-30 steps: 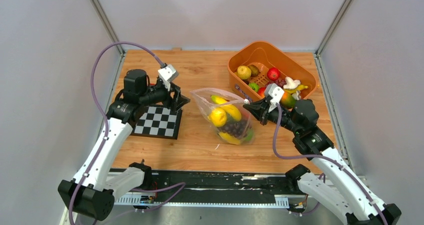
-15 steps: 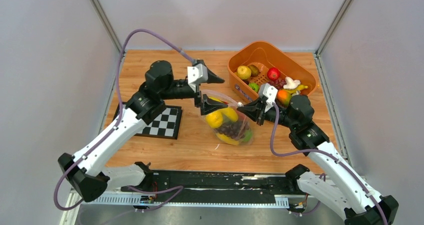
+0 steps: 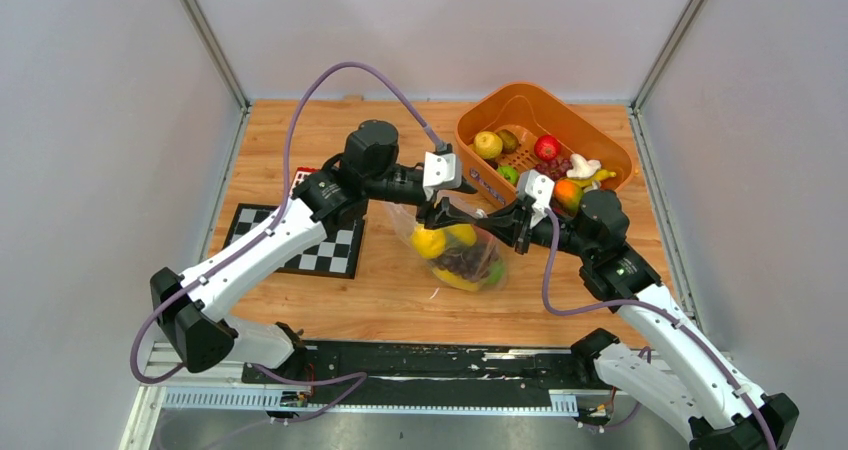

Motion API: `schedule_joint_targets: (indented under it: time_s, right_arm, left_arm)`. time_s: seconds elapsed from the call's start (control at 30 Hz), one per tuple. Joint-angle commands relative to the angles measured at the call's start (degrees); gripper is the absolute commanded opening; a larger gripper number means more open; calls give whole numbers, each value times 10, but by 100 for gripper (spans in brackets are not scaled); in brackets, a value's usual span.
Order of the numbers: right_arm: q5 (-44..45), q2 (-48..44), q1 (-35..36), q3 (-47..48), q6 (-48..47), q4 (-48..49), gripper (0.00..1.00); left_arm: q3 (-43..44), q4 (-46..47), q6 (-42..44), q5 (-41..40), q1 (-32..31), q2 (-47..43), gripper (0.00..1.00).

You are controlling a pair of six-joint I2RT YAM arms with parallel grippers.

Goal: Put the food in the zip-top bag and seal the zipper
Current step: Zip the zipper food storage bag at the center of the board.

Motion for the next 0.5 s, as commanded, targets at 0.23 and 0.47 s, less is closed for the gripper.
schedule_joint_targets:
  time_s: [0.23,0.47]
  right_arm:
    - [-11,-7,-3,31,-11,14,0]
    - [-10,-6,-2,31,-8,15,0]
  left_arm:
    - [37,-36,56,-4,-18,23,47]
    - [46,-42,55,7,-18,29,35]
